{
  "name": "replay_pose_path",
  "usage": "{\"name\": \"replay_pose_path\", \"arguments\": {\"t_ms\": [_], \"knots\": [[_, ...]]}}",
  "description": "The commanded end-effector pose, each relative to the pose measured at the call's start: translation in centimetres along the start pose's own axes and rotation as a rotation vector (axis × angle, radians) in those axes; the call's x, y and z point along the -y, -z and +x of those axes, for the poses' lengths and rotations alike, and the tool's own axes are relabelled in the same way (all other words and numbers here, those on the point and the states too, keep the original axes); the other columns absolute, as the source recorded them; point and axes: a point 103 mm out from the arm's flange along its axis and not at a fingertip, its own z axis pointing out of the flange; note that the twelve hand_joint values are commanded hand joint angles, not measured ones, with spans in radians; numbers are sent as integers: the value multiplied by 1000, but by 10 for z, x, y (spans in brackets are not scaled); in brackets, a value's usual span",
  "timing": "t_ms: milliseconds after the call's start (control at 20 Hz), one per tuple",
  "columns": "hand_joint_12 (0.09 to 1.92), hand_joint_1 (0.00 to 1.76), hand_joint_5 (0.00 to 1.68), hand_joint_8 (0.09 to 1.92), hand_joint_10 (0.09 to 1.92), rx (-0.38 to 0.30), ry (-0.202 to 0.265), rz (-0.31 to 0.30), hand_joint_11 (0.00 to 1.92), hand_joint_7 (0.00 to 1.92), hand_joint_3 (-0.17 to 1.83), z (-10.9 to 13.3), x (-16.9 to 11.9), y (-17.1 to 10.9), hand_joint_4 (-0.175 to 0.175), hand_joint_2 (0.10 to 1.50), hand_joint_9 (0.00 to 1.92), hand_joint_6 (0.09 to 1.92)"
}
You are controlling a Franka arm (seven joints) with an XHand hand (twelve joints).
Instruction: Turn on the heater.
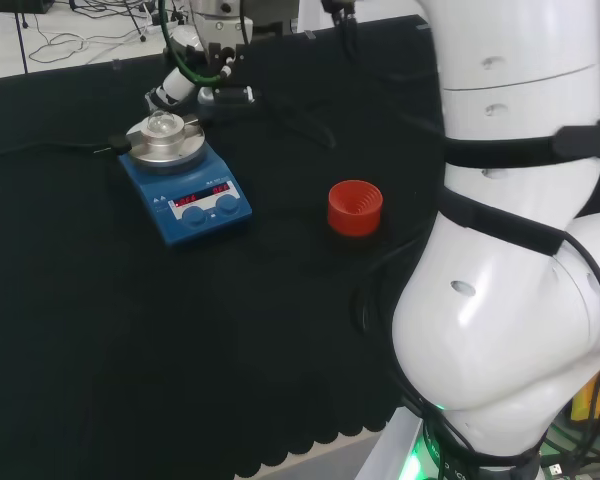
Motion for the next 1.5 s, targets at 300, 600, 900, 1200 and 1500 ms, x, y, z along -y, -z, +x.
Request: {"name": "replay_pose_path", "arguments": {"t_ms": [300,600,900,1200,1500], "knots": [[1407,789,335,756,750,8,-42,-58,173,144,495,-16,95,32,-74,624,408,349],[1355,846,345,770,704,62,-40,38,338,378,534,-16,138,12,-68,642,627,306],[1282,886,366,796,641,126,-44,179,575,760,609,-13,161,-13,-65,629,978,253],[1216,901,374,844,677,166,-34,251,750,959,631,-4,169,-31,-68,633,1176,224],[985,970,378,975,754,180,-29,301,1341,1217,613,0,169,-46,-97,671,1483,187]]}}
